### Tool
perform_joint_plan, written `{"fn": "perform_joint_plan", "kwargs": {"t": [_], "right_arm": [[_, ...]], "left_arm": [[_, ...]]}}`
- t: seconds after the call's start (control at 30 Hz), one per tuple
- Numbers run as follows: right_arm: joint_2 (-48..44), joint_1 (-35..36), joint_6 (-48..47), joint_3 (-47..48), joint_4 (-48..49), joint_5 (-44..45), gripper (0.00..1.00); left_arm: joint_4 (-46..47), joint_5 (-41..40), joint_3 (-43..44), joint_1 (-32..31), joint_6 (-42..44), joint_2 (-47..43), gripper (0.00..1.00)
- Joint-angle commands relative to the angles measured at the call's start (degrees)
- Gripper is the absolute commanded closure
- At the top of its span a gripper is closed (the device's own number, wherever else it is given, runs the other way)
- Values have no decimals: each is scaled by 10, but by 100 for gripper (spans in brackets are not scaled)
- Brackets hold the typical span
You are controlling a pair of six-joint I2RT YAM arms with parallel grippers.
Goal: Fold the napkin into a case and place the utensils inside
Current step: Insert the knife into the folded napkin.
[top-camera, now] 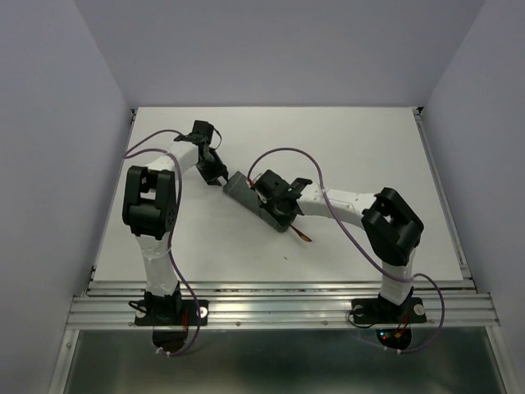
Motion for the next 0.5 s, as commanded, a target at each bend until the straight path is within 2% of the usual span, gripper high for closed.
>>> {"fn": "perform_joint_plan", "kwargs": {"t": [0.0, 0.47], "right_arm": [[12, -3, -25, 44, -9, -15, 99], [69, -3, -46, 130, -28, -32, 99]], "left_arm": [[-2, -5, 28, 2, 6, 7, 60], [12, 13, 22, -1, 16, 34, 63]]}}
